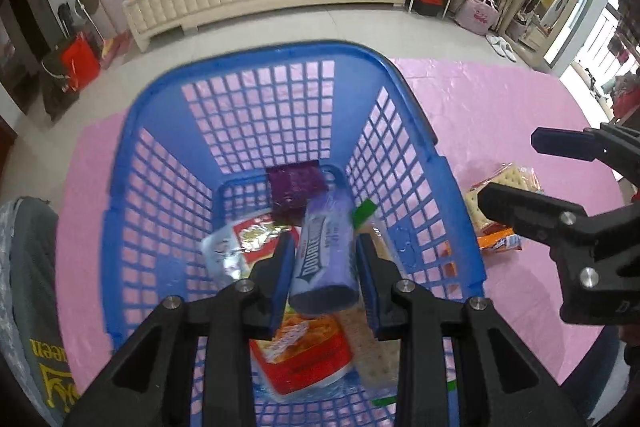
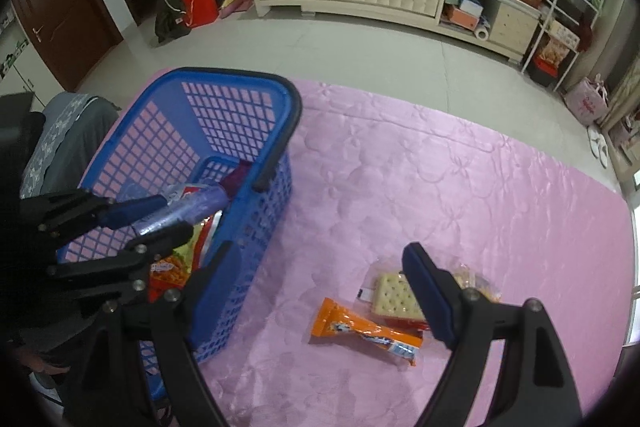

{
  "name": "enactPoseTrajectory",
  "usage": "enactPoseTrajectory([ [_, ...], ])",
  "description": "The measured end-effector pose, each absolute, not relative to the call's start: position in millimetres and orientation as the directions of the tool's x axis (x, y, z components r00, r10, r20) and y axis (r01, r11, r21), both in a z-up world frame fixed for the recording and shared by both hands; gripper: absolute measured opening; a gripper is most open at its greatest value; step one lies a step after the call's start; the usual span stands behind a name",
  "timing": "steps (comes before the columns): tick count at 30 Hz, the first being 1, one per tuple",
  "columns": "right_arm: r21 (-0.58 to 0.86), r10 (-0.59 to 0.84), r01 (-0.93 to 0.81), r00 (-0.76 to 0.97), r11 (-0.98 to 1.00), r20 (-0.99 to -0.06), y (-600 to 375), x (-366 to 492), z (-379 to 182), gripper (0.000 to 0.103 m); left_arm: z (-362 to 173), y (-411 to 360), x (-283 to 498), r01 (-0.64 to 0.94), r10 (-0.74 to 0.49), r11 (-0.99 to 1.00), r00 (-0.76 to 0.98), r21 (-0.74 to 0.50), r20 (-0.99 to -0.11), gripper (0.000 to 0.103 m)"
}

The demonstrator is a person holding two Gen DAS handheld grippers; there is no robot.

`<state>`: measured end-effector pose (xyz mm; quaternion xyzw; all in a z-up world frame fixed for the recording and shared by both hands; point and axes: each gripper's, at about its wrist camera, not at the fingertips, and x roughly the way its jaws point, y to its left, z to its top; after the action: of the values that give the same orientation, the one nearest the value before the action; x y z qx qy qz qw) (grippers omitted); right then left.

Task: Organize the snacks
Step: 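Withdraw both tools from the basket toward the cracker and bun pile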

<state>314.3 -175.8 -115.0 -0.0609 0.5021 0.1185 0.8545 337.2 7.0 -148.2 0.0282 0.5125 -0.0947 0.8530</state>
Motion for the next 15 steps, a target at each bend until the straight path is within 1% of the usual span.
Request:
enactPoseTrajectory([
  [1, 0.012, 0.138, -0.263, 0.465, 0.965, -0.875, -176, 314, -115, 0.086, -149, 6, 337, 0.195, -0.136, 0.980, 0.452, -0.051, -0.882, 0.043],
  [2, 0.010, 0.137, -0.264, 0.465, 0.964, -0.875, -178, 313, -114, 0.086, -146, 3, 335, 0.197, -0.124, 0.980, 0.460, -0.035, -0.879, 0.054],
  [3, 0.011, 0.139, -0.266, 0.467, 0.964, -0.873, -179, 311, -112, 0.086, -143, 1, 333, 0.198, -0.113, 0.980, 0.470, -0.020, -0.876, 0.062],
  [5, 0.006, 0.134, -0.263, 0.473, 0.965, -0.871, -181, 306, -108, 0.086, -137, 1, 327, 0.192, -0.110, 0.981, 0.488, -0.017, -0.866, 0.063],
  [9, 0.019, 0.140, -0.250, 0.476, 0.968, -0.868, -186, 295, -99, 0.086, -122, 9, 311, 0.171, -0.129, 0.984, 0.486, -0.051, -0.864, 0.063],
  [13, 0.018, 0.140, -0.244, 0.496, 0.970, -0.857, -184, 276, -79, 0.086, -96, 15, 284, 0.174, -0.129, 0.984, 0.523, -0.043, -0.842, 0.063],
  [15, 0.005, 0.135, -0.247, 0.512, 0.969, -0.849, -181, 264, -66, 0.086, -86, 17, 270, 0.171, -0.132, 0.984, 0.542, -0.045, -0.830, 0.067],
])
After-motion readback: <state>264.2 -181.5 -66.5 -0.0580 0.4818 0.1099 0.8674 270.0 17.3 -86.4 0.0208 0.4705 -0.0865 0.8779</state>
